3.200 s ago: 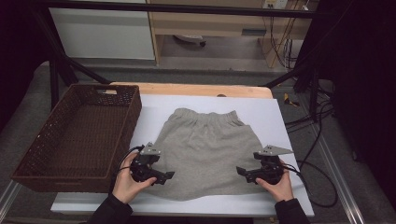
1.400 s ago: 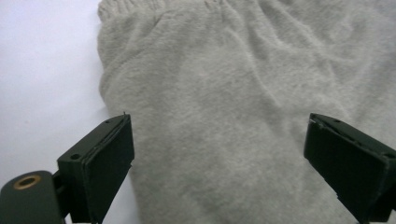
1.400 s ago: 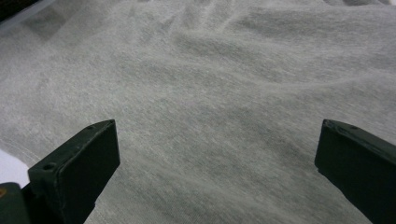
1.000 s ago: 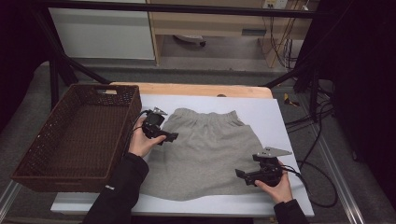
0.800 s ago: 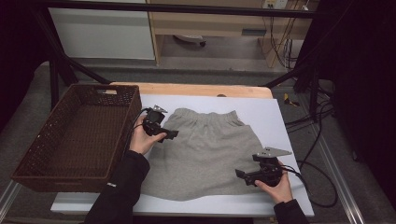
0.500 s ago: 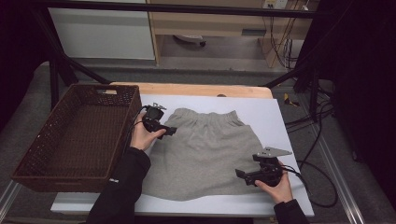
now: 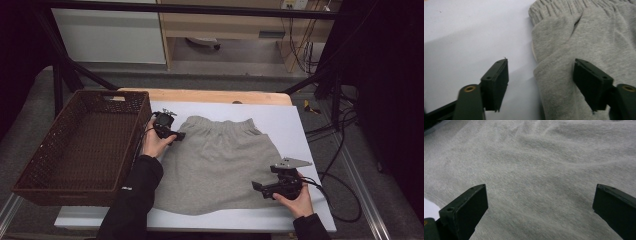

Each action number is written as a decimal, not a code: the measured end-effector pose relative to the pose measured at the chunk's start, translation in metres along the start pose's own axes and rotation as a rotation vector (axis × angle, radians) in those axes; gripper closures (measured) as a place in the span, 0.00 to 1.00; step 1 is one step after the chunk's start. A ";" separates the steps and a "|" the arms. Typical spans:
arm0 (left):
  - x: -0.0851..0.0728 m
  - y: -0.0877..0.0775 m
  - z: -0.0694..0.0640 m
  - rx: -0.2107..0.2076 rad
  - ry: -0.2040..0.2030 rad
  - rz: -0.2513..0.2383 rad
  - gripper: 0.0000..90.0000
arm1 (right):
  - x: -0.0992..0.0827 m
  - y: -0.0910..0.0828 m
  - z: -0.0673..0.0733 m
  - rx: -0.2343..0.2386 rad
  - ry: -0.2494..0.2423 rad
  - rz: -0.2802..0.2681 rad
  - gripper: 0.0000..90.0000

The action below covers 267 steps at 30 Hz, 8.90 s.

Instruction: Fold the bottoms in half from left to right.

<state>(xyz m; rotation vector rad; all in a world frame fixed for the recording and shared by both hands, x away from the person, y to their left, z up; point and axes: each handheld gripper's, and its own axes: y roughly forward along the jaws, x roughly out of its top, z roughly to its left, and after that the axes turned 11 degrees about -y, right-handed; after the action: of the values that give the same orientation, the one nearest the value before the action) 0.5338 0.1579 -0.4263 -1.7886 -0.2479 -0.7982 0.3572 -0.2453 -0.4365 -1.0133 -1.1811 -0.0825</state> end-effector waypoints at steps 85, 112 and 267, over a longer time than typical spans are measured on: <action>-0.004 0.018 -0.001 -0.079 0.043 0.002 0.87 | 0.067 0.071 0.090 0.161 -0.182 0.019 0.01; -0.004 0.018 0.000 -0.081 0.041 0.004 0.87 | 0.096 0.103 0.159 0.250 -0.305 0.061 0.05; 0.030 -0.046 0.001 -0.126 0.040 0.032 0.94 | 0.150 0.111 0.196 0.356 -0.503 0.039 0.97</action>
<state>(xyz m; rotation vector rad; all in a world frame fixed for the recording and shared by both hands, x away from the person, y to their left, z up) 0.5325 0.1694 -0.3727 -1.8876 -0.1453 -0.8422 0.3395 0.0188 -0.3824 -0.7573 -1.5620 0.4232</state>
